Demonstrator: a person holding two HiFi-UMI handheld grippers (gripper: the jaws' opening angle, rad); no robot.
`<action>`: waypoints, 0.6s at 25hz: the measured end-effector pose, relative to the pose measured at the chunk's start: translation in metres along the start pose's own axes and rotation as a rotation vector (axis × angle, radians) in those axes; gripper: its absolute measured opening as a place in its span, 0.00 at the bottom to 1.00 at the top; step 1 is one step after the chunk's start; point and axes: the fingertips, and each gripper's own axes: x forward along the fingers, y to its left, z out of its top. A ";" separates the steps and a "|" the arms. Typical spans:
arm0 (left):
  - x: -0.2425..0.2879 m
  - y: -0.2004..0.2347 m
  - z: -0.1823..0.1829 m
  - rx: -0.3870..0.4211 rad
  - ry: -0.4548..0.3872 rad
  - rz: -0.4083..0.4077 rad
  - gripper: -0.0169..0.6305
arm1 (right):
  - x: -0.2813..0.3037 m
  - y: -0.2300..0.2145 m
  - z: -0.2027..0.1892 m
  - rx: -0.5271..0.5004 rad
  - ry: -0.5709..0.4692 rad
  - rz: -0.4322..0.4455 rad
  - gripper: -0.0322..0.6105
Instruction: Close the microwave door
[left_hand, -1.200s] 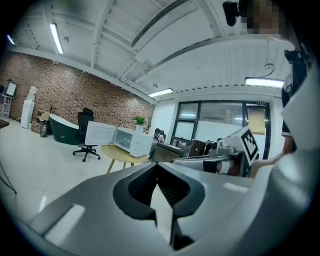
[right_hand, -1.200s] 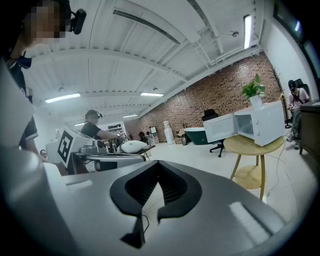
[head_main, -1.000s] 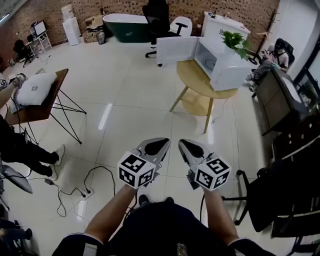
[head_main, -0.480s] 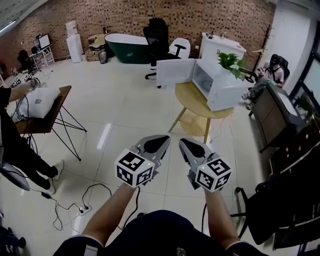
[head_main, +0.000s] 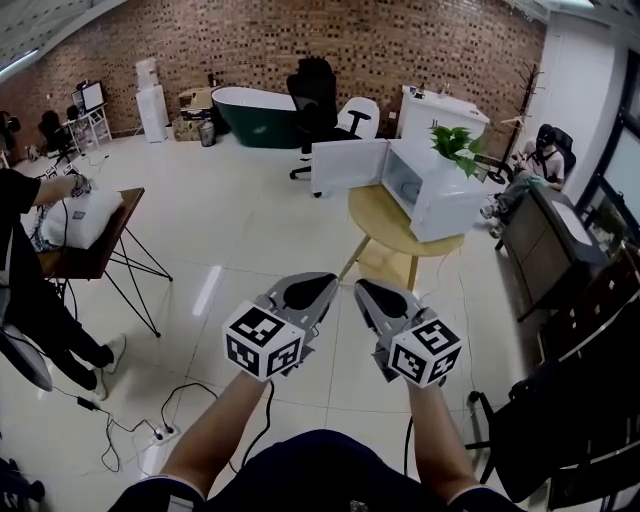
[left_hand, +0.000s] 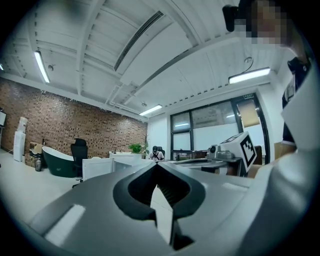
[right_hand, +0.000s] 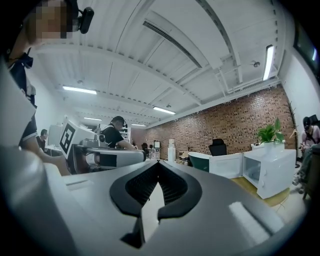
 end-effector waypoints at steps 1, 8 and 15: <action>0.001 0.001 0.000 0.001 -0.001 0.002 0.04 | 0.000 -0.001 0.000 -0.001 0.000 0.001 0.05; 0.013 0.006 -0.004 -0.004 0.013 0.021 0.04 | 0.001 -0.015 -0.001 -0.003 0.004 0.013 0.05; 0.030 0.016 -0.004 -0.015 0.017 0.073 0.04 | 0.001 -0.045 0.004 0.002 -0.004 0.018 0.05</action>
